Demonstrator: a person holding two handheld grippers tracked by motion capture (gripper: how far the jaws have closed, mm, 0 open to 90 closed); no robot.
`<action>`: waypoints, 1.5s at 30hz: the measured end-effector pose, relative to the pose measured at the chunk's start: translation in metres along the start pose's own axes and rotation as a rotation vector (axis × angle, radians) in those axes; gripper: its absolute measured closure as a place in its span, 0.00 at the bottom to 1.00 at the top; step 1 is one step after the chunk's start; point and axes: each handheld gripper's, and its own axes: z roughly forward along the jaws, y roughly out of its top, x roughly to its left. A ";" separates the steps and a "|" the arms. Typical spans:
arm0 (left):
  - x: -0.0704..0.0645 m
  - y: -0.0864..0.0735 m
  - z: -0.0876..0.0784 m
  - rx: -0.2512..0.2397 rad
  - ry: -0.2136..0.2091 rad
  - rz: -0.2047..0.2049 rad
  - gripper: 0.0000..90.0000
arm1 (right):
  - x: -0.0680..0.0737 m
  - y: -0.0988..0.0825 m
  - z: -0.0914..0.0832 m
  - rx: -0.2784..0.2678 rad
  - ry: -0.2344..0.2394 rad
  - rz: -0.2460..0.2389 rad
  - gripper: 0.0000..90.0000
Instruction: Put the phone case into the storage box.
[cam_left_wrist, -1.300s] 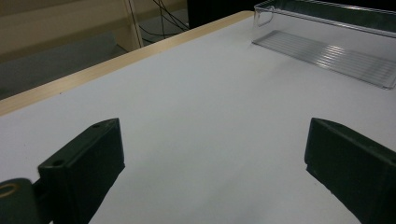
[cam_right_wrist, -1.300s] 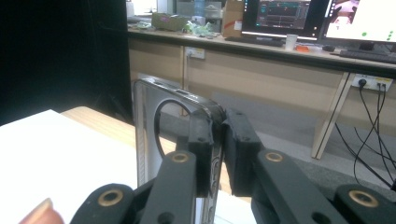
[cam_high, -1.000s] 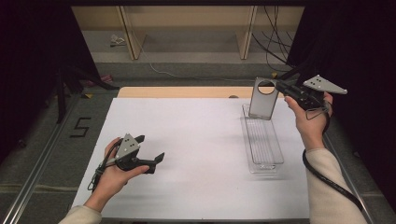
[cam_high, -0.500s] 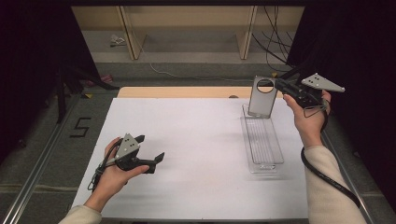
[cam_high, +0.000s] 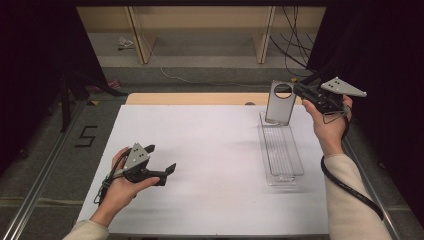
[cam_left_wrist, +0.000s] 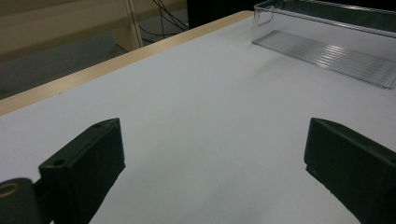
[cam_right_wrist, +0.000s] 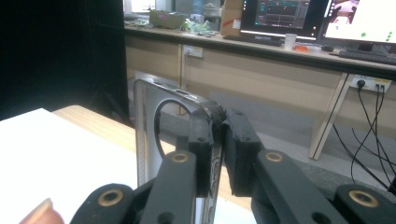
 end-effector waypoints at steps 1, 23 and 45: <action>0.000 0.000 0.000 -0.001 0.000 0.000 0.05 | 0.000 0.000 0.000 0.002 0.000 0.001 0.92; 0.001 0.000 0.000 0.000 0.002 -0.001 0.05 | -0.002 -0.004 0.010 0.011 -0.002 0.000 0.92; 0.000 0.000 0.000 0.000 0.003 -0.003 0.05 | -0.003 -0.007 0.019 0.021 -0.015 -0.007 0.92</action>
